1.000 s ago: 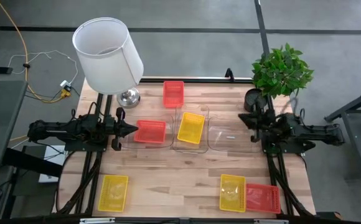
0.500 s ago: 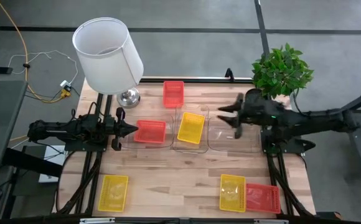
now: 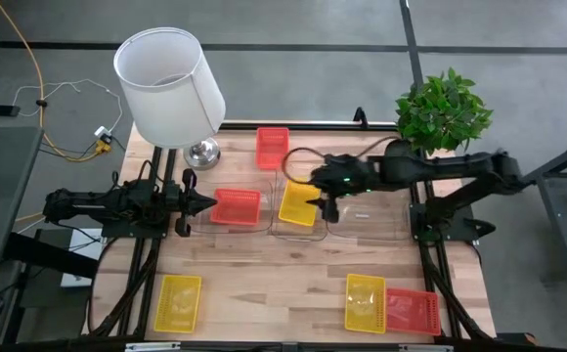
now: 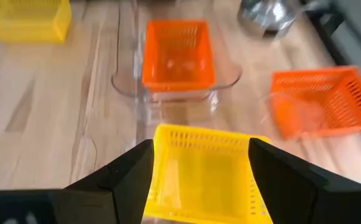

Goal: Stack baskets by color
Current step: Stack the top yellow bin on the bottom right yellow bin

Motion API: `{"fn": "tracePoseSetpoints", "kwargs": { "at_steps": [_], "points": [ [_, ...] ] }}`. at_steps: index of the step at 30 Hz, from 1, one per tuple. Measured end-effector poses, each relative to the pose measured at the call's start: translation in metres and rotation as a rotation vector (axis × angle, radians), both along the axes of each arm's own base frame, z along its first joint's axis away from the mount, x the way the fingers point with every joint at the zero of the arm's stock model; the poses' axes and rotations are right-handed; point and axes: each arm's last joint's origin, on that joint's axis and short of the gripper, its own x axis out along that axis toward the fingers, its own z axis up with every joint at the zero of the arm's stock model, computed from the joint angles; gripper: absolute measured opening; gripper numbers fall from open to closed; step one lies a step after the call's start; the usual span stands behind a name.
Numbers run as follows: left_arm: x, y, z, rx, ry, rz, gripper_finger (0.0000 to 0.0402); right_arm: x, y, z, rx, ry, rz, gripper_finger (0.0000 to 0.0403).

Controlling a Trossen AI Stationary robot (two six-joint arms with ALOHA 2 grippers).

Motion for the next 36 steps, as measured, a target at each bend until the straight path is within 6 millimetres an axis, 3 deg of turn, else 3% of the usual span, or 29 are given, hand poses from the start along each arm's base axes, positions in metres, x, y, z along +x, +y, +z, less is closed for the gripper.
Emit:
{"fn": "tracePoseSetpoints", "kwargs": {
  "at_steps": [7, 16, 28, 36],
  "points": [
    [0.0, 0.0, 0.0, 0.0, 0.0, 0.0, 0.0, 0.034, 0.002, -0.028, 0.107, 0.14, 0.025, 0.025],
    [0.0, 0.0, 0.0, 0.0, 0.0, 0.0, 0.0, 0.054, 0.004, -0.077, 0.151, 0.289, -0.007, 0.025],
    [0.0, 0.0, 0.0, 0.0, 0.0, 0.0, 0.0, 0.057, 0.031, -0.086, 0.07, 0.318, 0.014, 0.0245],
    [0.0, 0.0, 0.0, 0.0, 0.0, 0.0, 0.0, 0.059, 0.035, -0.099, 0.046, 0.36, 0.016, 0.022]
  ]
}}
